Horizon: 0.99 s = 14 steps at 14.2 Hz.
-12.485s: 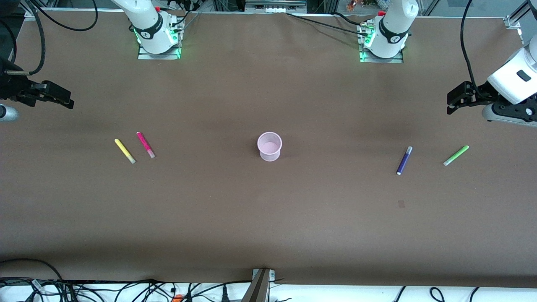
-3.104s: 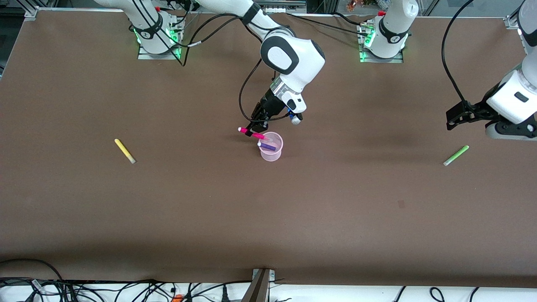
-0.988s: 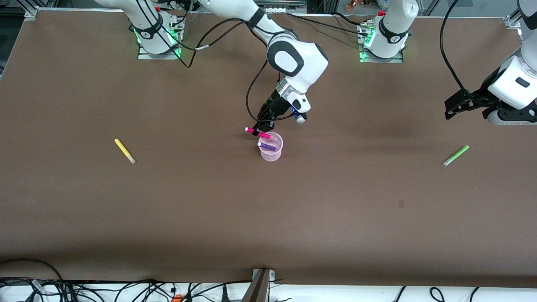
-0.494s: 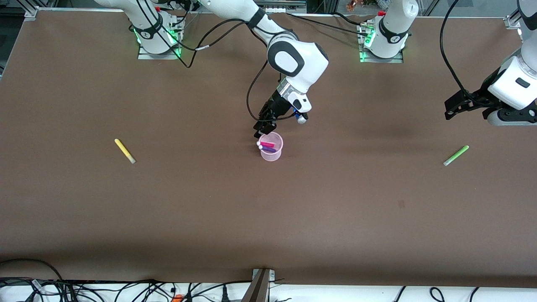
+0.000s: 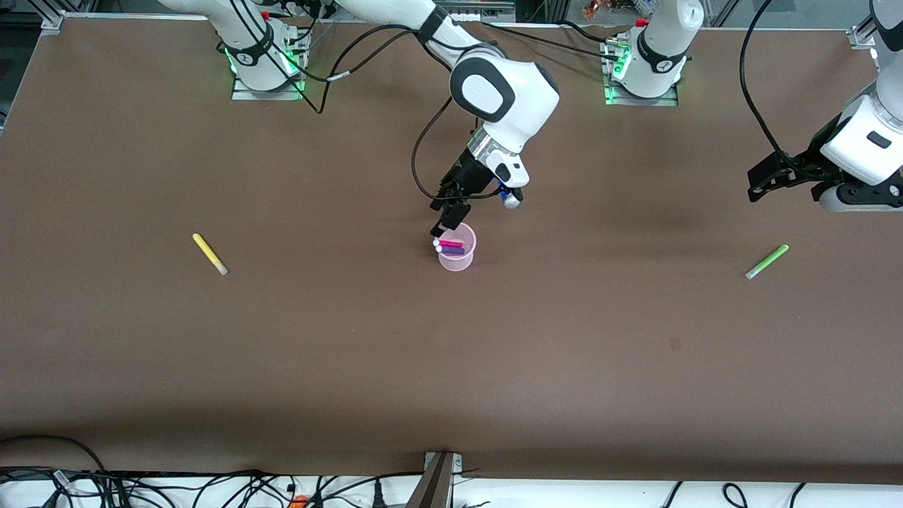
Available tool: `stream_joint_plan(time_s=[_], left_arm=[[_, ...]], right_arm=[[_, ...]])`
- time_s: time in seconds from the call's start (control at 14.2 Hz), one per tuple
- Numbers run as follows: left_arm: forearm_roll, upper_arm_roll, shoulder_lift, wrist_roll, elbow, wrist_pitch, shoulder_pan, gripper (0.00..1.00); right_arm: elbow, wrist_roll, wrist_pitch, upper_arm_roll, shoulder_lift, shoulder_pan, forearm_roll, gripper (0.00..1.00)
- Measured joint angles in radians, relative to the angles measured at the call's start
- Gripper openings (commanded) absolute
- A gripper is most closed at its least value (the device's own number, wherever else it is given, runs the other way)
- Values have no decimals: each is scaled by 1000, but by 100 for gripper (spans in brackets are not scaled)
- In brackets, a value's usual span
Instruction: Organize pens into pink holder with both arms
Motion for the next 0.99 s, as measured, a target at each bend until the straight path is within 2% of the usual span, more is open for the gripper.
stream_joint_plan(time_s=[0.14, 0.35, 0.56, 0.71, 0.85, 0.99], left_arm=[[0, 0, 0, 0, 1, 0, 0, 100], [0, 0, 0, 0, 2, 0, 0, 100], [0, 0, 0, 0, 2, 0, 0, 100], [0, 0, 0, 0, 2, 0, 0, 100], [0, 0, 0, 0, 2, 0, 0, 100], [0, -1, 1, 0, 3, 0, 0, 100]], right_arm=[[28, -40, -6, -10, -91, -109, 151, 99], [28, -161, -19, -13, -245, -343, 369, 99], [10, -194, -81, -19, -333, -543, 521, 99], [-18, -194, -98, -72, -367, -612, 595, 99], [-56, -193, -111, -173, -386, -630, 704, 99], [-104, -174, -120, -269, -404, -633, 756, 99]])
